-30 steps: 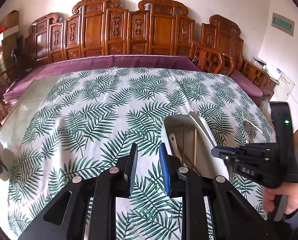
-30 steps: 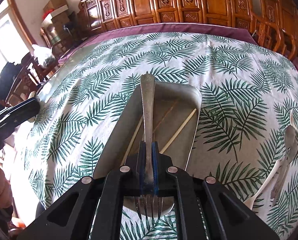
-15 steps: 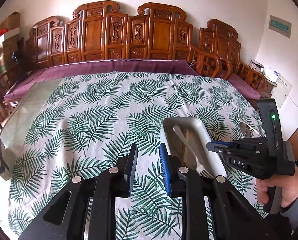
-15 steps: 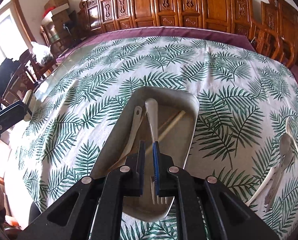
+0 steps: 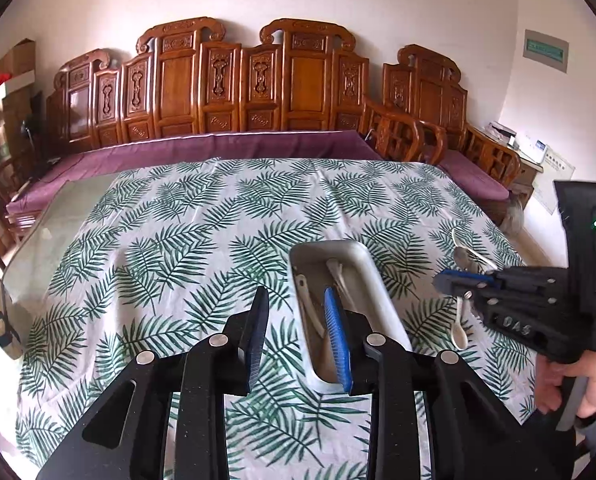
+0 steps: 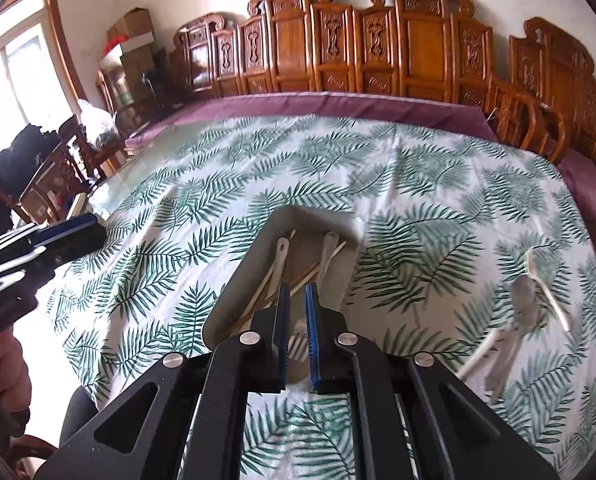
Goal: Organize utensils
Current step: 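Withdraw both tools from the tray toward the remaining utensils, then grasp a white plastic fork with the right tool while the left tool approaches a white plastic spoon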
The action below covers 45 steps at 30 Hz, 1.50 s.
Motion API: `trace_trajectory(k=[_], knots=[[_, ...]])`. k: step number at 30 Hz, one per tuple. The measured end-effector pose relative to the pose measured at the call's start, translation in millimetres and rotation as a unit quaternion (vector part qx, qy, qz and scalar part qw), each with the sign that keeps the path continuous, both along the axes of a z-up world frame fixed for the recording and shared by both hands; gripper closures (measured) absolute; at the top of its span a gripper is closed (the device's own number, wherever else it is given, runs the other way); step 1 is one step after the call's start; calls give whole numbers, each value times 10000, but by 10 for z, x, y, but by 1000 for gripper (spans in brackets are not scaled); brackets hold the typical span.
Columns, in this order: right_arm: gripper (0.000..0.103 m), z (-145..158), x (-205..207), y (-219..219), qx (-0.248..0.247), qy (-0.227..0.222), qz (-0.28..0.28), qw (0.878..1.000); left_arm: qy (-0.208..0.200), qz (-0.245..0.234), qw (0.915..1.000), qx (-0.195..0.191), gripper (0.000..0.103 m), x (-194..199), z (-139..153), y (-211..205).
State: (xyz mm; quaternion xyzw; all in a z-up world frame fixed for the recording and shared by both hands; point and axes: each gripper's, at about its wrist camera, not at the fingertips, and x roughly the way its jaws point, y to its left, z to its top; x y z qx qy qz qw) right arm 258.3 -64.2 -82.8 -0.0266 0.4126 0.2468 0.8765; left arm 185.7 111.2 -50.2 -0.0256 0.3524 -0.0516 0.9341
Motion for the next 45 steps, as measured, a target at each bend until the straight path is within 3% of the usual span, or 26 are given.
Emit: trace_trajectory(k=[15,28,36,39,41,43,45], knots=[[93,285,-496,-877,135,-438,-480,9978,50,-269,9996,51,76,-221,-54,-557],[93,-62,-848,-1546,4,-417,-848,9955,203,-671,9975,117,76,-500,-347,-1144],[87,-402,-450,-2125,-283,-317,-988,9942,392,-1085,9929,292,76,-344,-700,-1593],[77,-548,-185,-2307,-377,-211,-980,9942,492,-1208,9910,310,75,-232,-807,-1723],[74,-625,13,-2407,-447,-156,-955,9943,551,-1254,9900,344,73,-144,-864,-1798],[74,-731,246,-2508,-535,-63,-951,9940,567,-1294,9893,368,64,-59,-899,-1848],[74,-825,465,-2603,-595,9,-963,9936,592,-1343,9885,372,64,49,-937,-1915]])
